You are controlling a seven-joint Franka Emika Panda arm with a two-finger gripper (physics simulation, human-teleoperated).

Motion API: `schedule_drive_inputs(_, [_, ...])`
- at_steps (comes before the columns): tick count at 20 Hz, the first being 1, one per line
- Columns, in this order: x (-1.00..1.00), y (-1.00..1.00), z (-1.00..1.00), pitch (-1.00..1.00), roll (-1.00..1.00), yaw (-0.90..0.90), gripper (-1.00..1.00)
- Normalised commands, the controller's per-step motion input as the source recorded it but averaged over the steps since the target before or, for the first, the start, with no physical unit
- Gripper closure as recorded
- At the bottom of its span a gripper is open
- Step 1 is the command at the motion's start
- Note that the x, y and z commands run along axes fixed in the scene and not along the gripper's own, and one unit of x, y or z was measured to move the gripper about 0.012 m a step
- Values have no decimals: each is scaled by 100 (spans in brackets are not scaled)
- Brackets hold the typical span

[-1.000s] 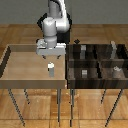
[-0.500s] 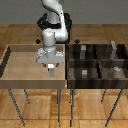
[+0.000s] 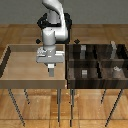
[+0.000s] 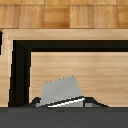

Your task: Place the milk carton into the appropriate compartment.

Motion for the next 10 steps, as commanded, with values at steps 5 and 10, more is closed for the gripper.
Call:
schedule_drive_inputs(5, [0, 0, 80, 0, 0, 0, 100])
schedule_drive_inputs(10, [0, 0, 100, 0, 0, 0, 100])
